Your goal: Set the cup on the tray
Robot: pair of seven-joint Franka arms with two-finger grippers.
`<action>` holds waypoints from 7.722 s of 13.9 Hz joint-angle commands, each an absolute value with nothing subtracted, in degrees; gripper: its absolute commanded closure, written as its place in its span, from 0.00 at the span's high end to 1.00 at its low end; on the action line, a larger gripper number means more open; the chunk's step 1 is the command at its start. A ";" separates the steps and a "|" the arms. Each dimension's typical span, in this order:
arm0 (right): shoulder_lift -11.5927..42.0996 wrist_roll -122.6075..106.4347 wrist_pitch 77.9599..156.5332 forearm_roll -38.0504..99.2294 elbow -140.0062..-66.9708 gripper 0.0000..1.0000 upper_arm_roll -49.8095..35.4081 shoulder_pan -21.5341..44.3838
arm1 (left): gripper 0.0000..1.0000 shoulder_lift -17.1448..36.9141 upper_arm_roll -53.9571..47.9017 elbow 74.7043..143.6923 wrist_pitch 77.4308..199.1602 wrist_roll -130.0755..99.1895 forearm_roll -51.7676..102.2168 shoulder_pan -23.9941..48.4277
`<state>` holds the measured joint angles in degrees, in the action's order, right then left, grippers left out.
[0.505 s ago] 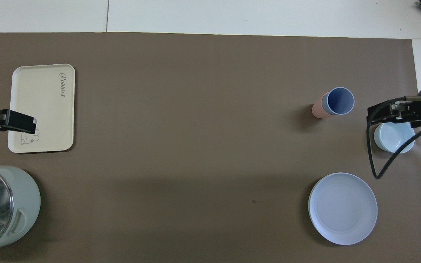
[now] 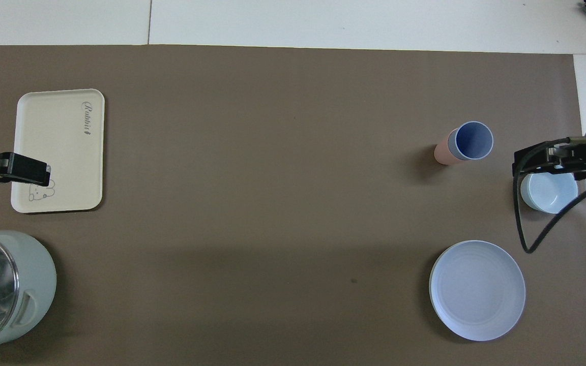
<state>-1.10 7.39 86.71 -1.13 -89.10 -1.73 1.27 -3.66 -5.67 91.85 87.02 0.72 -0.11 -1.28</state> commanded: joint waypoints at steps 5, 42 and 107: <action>-4.57 6.86 84.29 0.35 -91.32 1.00 -1.67 0.26 | 1.00 -3.78 -5.89 91.93 86.40 1.05 0.53 -1.85; 31.29 56.17 108.28 29.08 -89.90 0.93 -1.23 -11.69 | 1.00 -3.78 -5.89 91.93 86.40 1.05 0.53 -1.85; 16.35 80.07 124.28 37.97 -97.21 0.00 -1.84 14.52 | 0.00 -6.50 -5.54 99.04 111.89 -33.10 5.98 8.13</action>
<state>17.17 80.91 125.10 36.39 -96.22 -1.48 16.88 -5.69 -5.06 96.58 113.22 -41.64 5.94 14.94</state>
